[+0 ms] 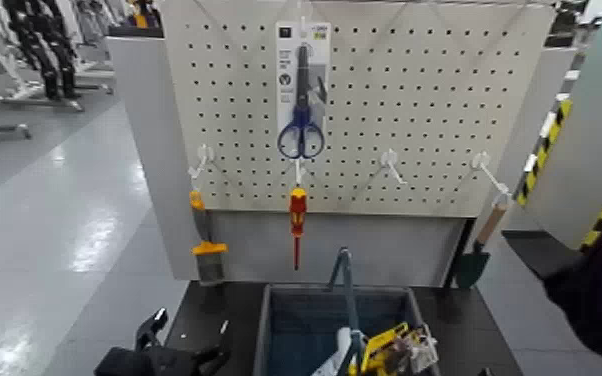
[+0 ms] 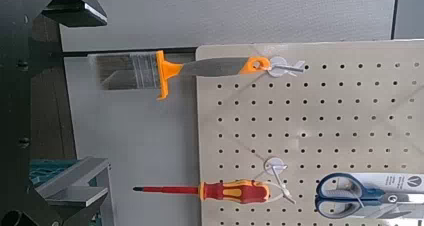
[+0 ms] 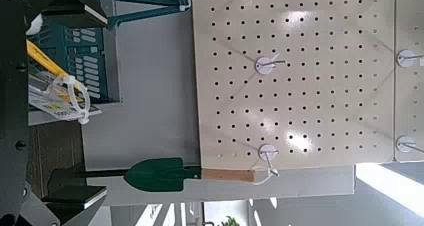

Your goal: Put the yellow paint brush into the crate.

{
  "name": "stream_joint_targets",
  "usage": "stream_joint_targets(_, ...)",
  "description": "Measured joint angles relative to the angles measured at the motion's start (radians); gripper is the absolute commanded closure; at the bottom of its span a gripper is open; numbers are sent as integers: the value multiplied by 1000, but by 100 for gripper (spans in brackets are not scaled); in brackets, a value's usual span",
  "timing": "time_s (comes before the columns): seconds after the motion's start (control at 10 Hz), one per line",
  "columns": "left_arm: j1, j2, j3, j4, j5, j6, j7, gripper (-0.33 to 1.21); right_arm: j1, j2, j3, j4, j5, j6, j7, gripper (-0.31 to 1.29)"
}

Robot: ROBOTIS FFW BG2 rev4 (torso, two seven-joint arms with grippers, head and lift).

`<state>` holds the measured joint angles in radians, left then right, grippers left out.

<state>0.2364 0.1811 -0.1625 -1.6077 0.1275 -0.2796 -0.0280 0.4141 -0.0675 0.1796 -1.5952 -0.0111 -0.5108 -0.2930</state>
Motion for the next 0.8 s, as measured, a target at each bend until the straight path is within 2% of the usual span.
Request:
stream_joint_targets(0.5,-71,-8,132,3,78,114,-258,11,-1,0,1,1,-1,2,0,13)
stream_joint_targets(0.6,-95,-2,150,8,92,143,-284,11,-2,0,1,2,-1,1,0,13)
stream_joint_targets(0.8,-145,38,157,12,112,201,-326,11,-3,-1,2,4,-1,0,0,13)
